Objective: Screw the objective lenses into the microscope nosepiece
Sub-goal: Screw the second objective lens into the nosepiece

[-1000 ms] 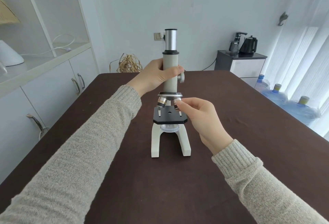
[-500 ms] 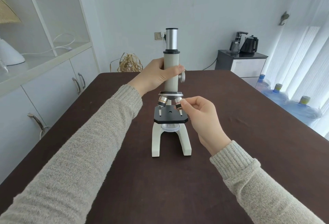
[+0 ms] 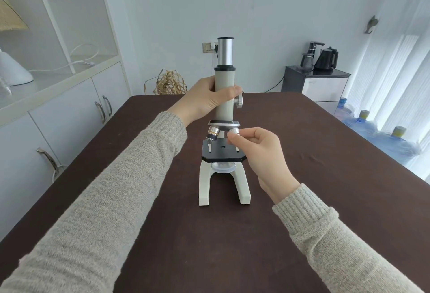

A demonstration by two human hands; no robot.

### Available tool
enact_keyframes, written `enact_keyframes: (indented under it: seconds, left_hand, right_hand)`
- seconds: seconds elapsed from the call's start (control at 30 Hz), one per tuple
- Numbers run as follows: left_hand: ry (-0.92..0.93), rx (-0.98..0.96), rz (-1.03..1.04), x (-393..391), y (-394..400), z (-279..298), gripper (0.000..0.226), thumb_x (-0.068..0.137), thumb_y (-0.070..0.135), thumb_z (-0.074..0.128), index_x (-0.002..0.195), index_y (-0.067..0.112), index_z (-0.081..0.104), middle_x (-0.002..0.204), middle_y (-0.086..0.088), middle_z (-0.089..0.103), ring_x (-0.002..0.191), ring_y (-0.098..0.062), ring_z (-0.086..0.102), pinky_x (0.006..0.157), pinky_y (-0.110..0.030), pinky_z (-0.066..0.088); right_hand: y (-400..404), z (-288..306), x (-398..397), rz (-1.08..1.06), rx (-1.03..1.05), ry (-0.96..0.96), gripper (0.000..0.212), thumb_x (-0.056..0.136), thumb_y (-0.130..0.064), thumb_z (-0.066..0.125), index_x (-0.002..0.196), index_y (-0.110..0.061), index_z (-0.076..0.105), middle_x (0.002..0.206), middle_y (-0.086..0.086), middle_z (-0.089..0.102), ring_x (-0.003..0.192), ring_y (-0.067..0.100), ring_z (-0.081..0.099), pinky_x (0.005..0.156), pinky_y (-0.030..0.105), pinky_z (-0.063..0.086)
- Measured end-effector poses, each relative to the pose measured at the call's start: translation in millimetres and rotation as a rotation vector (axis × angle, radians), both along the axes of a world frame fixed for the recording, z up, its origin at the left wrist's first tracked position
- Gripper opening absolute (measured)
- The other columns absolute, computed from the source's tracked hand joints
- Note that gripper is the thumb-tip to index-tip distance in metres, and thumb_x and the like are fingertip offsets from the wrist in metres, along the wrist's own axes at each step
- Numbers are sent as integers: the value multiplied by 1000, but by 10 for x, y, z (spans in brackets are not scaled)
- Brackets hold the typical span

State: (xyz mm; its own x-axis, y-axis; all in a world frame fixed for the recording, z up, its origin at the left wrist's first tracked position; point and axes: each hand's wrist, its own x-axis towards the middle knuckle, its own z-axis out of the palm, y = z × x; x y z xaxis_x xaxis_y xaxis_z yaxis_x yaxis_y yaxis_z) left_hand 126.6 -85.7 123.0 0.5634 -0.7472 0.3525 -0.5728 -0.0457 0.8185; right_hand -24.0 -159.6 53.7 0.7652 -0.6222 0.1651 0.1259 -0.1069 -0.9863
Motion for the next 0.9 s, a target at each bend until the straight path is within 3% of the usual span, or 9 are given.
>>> enact_keyframes:
  seconds: [0.13,0.3,0.4,0.7,0.9]
  left_hand:
    - [7,-4,34,42,-3,-23,29,86,40,66,102,16,67,112,-7,73,107,-19,67,89,-26,51]
    - [18,-4,30,48,-10,-33,28,82,44,66,99,22,67,112,-4,73,108,-17,67,94,-30,51]
    - [17,0,35,61,-12,-34,29,82,45,66,100,22,67,112,-3,74,107,-16,67,95,-31,51]
    - [17,-5,27,56,-15,-39,33,82,45,66,102,18,67,113,-6,73,108,-19,67,95,-32,51]
    - [21,-2,18,36,-5,-27,32,82,44,66,99,17,67,113,-8,73,108,-18,67,94,-30,51]
  right_hand:
    - [-31,-2,-14,38,-54,9,15,89,-24,67,90,-10,72,72,-10,74,69,-13,63,62,0,42]
    - [-40,6,-16,75,-111,44,23,96,-26,58,91,-8,73,75,-11,73,68,-13,61,62,-3,39]
    - [-61,15,-14,99,-136,78,26,98,-26,53,96,-10,73,79,-10,74,75,0,59,65,4,43]
    - [-54,-15,-4,88,-10,25,21,96,-25,57,102,-9,69,85,-2,78,97,11,67,85,24,45]
    - [-20,-5,-17,48,30,-11,21,92,-25,64,100,-5,65,82,-2,78,84,1,67,74,17,45]
